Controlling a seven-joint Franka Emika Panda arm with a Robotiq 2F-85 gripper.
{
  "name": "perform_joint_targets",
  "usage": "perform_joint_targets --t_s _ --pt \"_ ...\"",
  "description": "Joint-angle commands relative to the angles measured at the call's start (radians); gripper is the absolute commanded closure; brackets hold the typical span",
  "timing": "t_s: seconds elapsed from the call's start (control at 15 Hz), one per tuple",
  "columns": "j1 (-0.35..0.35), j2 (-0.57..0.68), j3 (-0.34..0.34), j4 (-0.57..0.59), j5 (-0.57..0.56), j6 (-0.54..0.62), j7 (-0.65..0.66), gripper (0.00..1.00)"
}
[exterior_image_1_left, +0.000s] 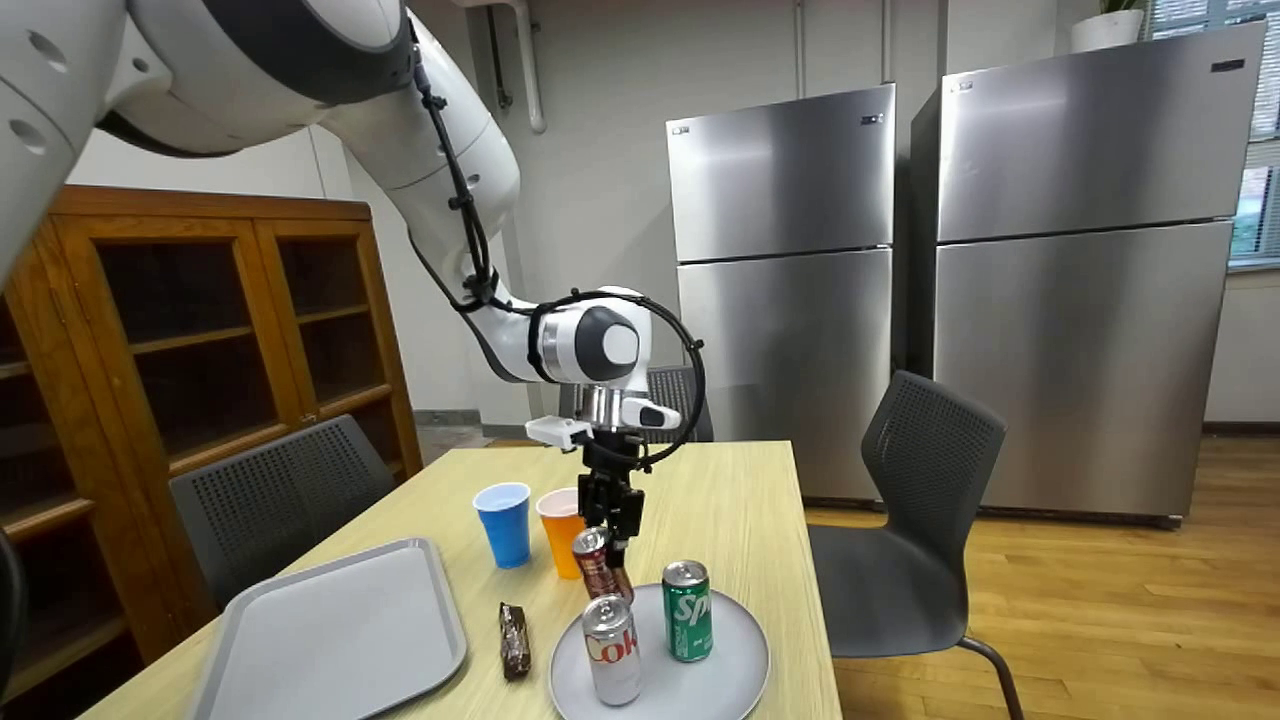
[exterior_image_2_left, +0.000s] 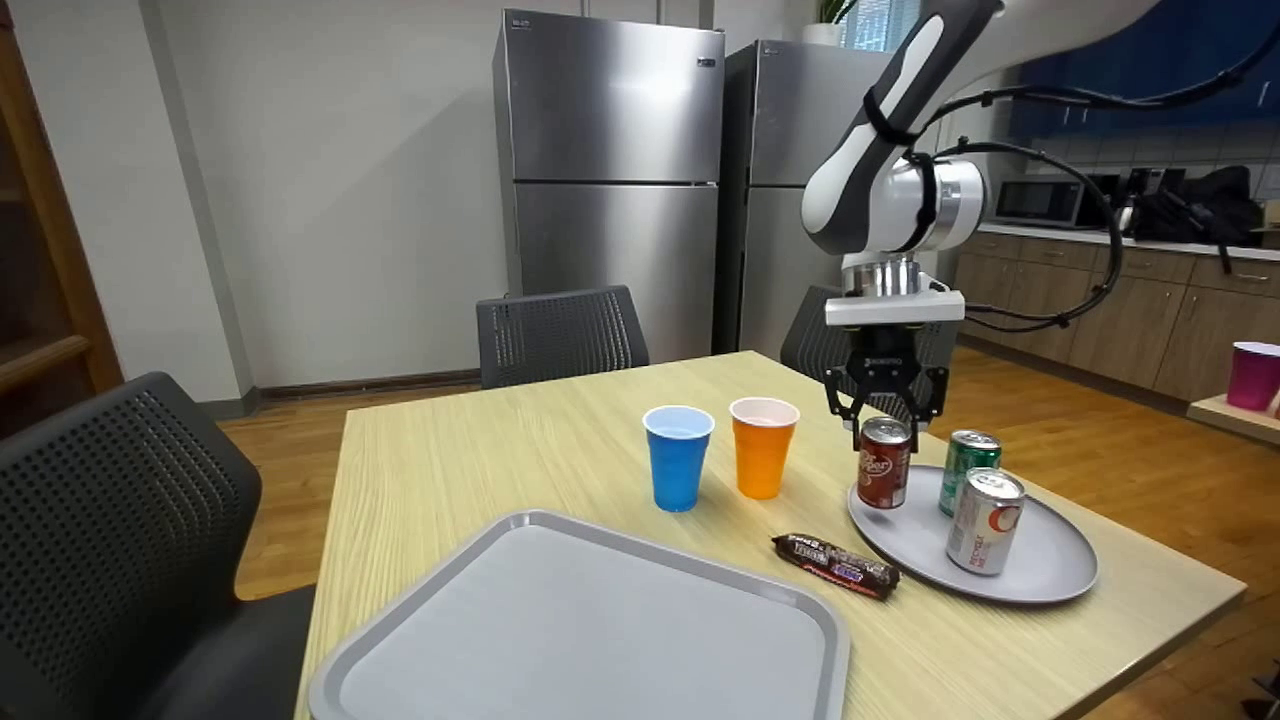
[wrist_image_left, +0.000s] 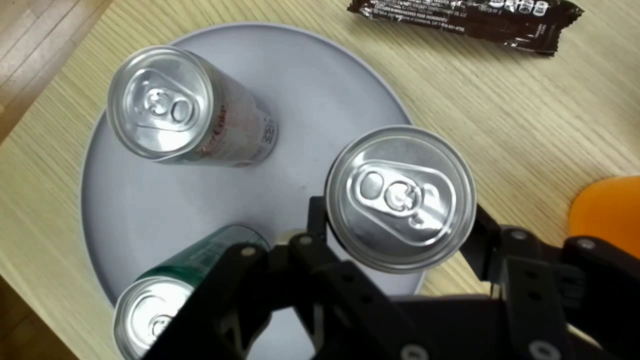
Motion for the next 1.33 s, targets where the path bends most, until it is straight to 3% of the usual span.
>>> perform_joint_targets --t_s 0.0,0.73,0.8,0.93,1.07,1.27 --pt "-0.006 0.025 -0.007 0.049 0.021 -0.036 0.045 0.62" --pt "-0.008 0.031 -0.028 0.039 0.023 -0.037 0.077 0.62" --pt "-0.008 0.031 -0.028 0.037 0.023 -0.038 0.078 0.39" --pt "-0.007 0.029 -0.030 0.035 0.023 -0.039 0.080 0.11" --pt "-0.007 0.026 -0.032 0.032 0.023 -0.039 0.081 0.01" --pt "-0.006 0.014 -0.034 0.022 0.024 -0.035 0.082 0.00"
